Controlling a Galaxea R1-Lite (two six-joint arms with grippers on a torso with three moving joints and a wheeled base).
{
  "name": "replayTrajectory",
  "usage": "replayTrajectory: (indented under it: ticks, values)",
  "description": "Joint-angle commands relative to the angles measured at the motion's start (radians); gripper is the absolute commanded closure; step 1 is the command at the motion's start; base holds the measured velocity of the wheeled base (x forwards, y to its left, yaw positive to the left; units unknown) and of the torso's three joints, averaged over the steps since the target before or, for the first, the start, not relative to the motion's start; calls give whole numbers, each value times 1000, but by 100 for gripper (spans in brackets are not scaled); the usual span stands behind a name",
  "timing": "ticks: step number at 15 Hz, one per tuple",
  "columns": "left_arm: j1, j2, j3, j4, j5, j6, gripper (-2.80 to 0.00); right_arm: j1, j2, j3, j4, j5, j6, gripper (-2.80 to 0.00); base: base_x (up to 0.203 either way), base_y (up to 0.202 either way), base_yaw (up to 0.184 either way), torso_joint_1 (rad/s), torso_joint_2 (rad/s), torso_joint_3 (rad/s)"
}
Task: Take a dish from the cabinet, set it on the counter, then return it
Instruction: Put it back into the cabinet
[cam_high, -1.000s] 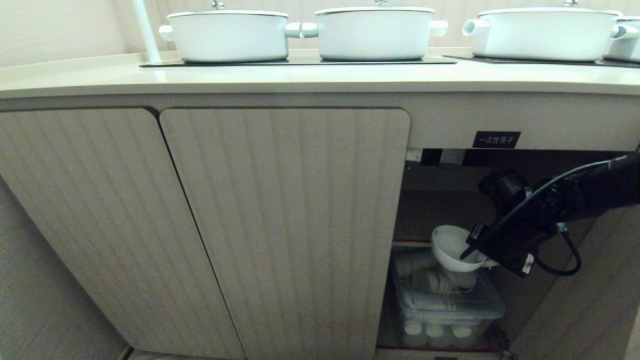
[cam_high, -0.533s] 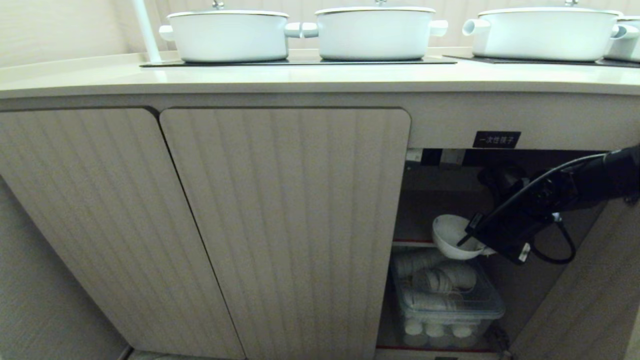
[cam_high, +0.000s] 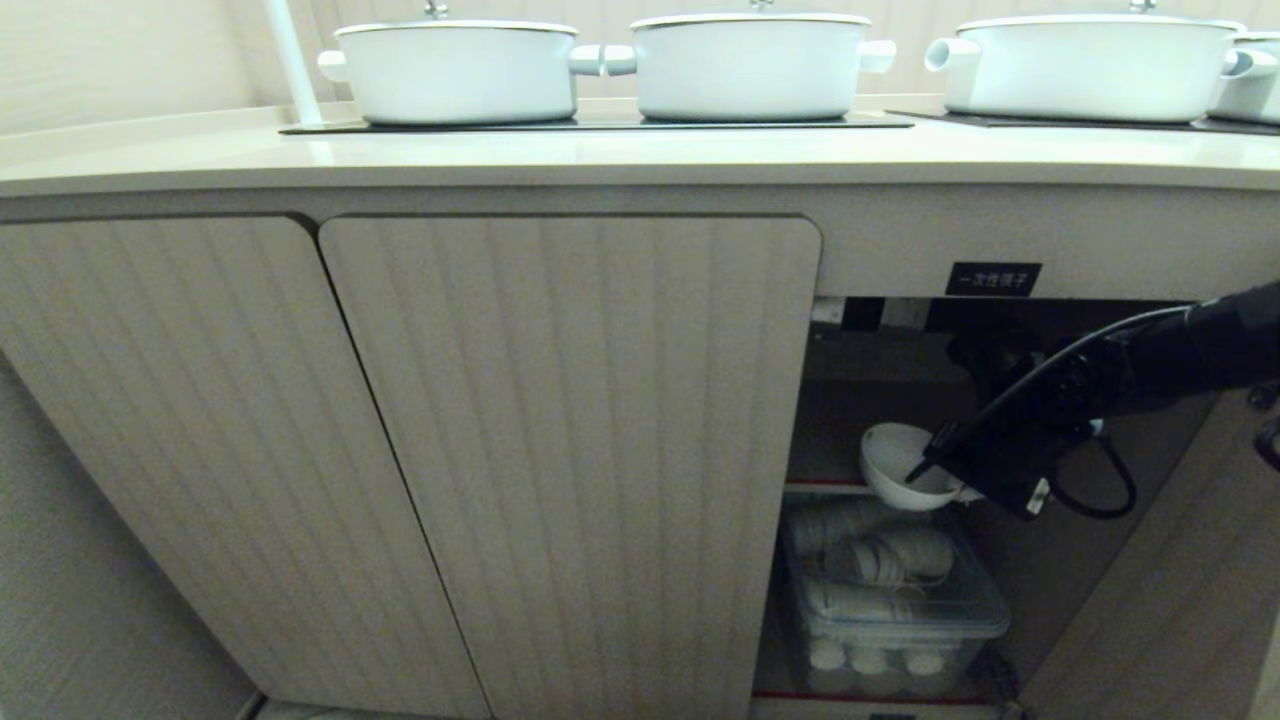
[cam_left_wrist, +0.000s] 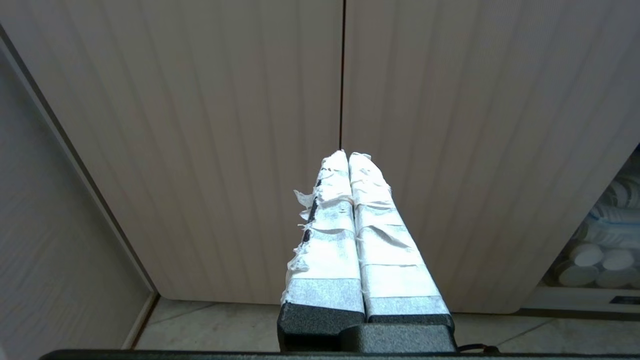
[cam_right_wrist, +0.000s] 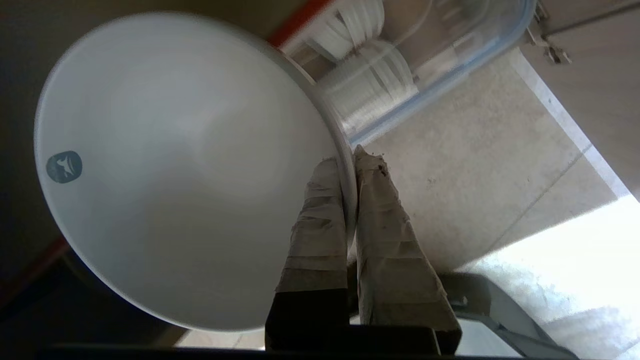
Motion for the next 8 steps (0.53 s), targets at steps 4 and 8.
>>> replayTrajectory:
  ticks: [4, 8]
  values:
    - [0, 0, 1, -1, 0, 0, 0, -9, 67, -115, 68, -1, 5, 0, 0, 0, 0, 0, 0, 0]
    - [0, 0, 1, -1, 0, 0, 0, -15, 99, -168, 86, -4, 5, 0, 0, 0, 0, 0, 0, 0]
